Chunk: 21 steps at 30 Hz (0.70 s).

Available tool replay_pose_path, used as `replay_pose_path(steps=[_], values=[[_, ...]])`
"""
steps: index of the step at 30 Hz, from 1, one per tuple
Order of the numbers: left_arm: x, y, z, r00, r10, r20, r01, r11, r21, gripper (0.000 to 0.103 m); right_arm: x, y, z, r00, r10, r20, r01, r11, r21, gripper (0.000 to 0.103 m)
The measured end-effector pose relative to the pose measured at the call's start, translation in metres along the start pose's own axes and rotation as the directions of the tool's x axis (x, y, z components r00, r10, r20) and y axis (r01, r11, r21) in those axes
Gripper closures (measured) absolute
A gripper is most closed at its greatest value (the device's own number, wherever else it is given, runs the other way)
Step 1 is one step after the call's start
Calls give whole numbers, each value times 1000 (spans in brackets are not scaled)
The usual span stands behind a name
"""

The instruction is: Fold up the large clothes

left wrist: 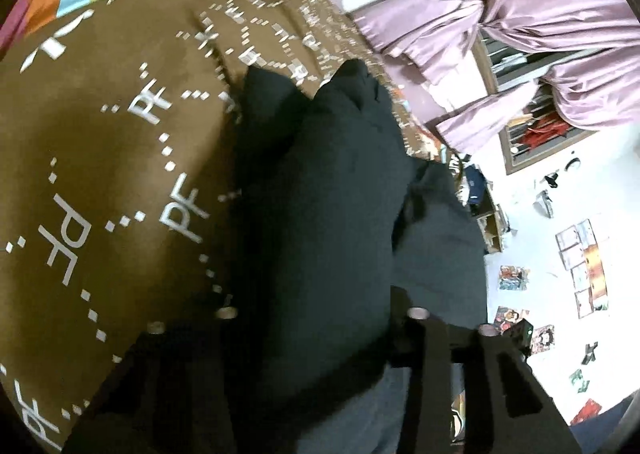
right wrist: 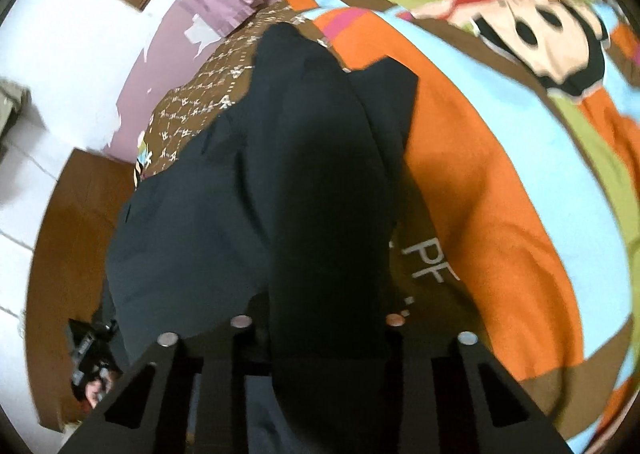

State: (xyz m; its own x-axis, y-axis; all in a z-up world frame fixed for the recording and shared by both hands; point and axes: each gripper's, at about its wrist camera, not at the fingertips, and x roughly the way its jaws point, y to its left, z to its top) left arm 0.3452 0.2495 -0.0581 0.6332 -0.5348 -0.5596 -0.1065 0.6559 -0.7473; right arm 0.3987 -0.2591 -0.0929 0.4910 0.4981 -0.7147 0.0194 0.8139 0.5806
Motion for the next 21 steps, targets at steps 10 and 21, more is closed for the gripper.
replay_pose_path(steps=[10,21], values=[[-51,-82,-13,977,73,199,-108,979,174,86,-43,106,14,988,82,128,-54,976,-211,87],[-101,-67,-10,892,226,391,-313,934,173,86,15,151,9,968,201,151,-162,958,-236,87]])
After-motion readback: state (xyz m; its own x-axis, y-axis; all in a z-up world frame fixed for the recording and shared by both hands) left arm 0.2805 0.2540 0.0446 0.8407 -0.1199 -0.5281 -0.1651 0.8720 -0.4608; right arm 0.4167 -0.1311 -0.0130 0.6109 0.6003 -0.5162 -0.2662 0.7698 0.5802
